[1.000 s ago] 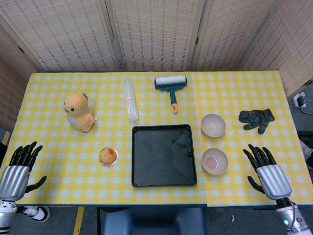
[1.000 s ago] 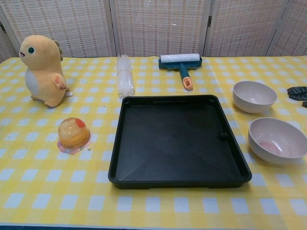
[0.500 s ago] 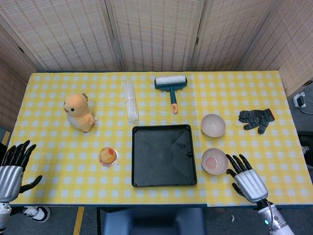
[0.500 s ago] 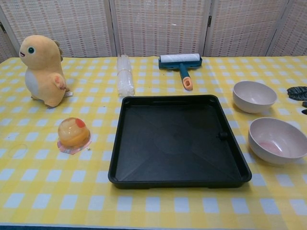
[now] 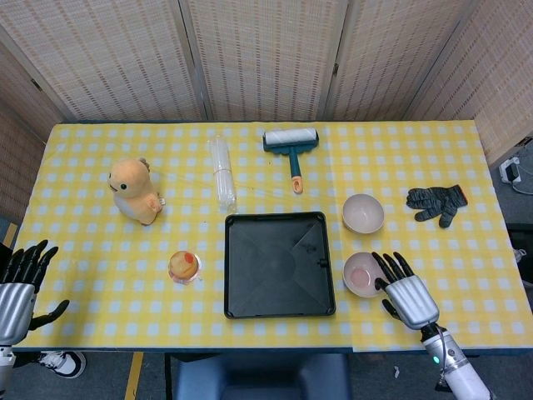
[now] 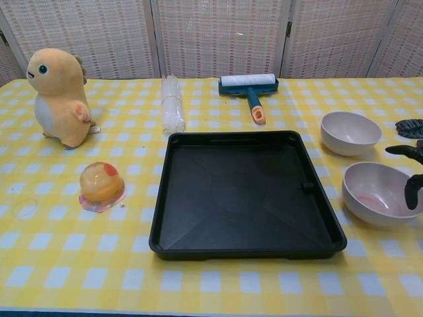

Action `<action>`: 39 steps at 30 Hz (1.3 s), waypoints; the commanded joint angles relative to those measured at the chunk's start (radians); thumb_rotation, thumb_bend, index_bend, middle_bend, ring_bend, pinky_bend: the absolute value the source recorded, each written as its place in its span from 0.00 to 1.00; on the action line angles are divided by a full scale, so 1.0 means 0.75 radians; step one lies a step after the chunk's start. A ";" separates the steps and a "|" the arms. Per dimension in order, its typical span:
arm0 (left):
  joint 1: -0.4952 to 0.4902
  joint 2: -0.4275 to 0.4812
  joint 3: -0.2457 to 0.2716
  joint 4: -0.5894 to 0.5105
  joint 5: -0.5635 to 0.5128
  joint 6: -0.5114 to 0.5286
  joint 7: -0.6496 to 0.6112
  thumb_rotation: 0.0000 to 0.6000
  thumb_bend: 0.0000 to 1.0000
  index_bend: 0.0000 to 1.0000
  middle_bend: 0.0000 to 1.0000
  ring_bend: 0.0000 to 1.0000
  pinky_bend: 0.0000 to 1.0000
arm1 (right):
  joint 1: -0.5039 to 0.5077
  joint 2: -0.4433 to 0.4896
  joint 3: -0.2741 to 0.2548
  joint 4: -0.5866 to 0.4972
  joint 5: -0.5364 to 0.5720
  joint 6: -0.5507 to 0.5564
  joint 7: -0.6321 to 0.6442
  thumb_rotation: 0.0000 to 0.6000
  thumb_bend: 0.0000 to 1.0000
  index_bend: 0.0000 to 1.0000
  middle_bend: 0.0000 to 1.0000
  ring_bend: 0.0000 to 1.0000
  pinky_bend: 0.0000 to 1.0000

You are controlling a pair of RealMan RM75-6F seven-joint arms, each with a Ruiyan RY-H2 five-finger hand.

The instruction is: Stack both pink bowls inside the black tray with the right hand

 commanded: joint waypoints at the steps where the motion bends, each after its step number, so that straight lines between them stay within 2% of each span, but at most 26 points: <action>1: 0.001 0.004 0.002 -0.001 0.005 0.002 -0.009 1.00 0.25 0.00 0.00 0.01 0.01 | 0.036 -0.044 0.019 0.054 0.007 -0.021 0.024 1.00 0.39 0.53 0.00 0.00 0.00; 8: -0.001 0.014 0.014 -0.006 0.023 -0.005 -0.039 1.00 0.25 0.00 0.00 0.01 0.01 | 0.069 -0.088 0.029 0.108 0.027 -0.041 0.045 1.00 0.39 0.62 0.01 0.01 0.00; 13: -0.003 0.025 0.028 -0.003 0.065 0.005 -0.105 1.00 0.25 0.00 0.00 0.01 0.01 | 0.065 -0.087 0.021 0.106 -0.017 0.040 0.079 1.00 0.41 0.71 0.07 0.05 0.00; 17: -0.004 0.026 0.036 0.000 0.077 0.004 -0.119 1.00 0.25 0.00 0.00 0.01 0.01 | 0.064 -0.067 0.031 0.074 -0.051 0.125 0.123 1.00 0.42 0.73 0.09 0.05 0.00; 21: -0.010 0.026 0.038 -0.001 0.075 -0.010 -0.126 1.00 0.25 0.00 0.00 0.00 0.01 | 0.091 -0.048 0.044 0.016 -0.066 0.132 0.138 1.00 0.42 0.74 0.09 0.05 0.00; 27: -0.016 0.026 0.042 -0.010 0.077 -0.021 -0.121 1.00 0.25 0.00 0.00 0.00 0.01 | 0.206 -0.063 0.085 -0.079 -0.056 -0.006 0.073 1.00 0.42 0.74 0.09 0.05 0.00; 31: -0.012 0.040 0.042 -0.017 0.069 -0.020 -0.133 1.00 0.25 0.00 0.00 0.00 0.01 | 0.302 -0.120 0.132 -0.106 0.013 -0.154 0.053 1.00 0.42 0.74 0.09 0.05 0.00; 39: 0.006 0.066 0.028 -0.024 0.056 0.022 -0.163 1.00 0.25 0.00 0.00 0.00 0.01 | 0.440 -0.271 0.194 -0.041 0.141 -0.348 0.007 1.00 0.42 0.74 0.08 0.05 0.00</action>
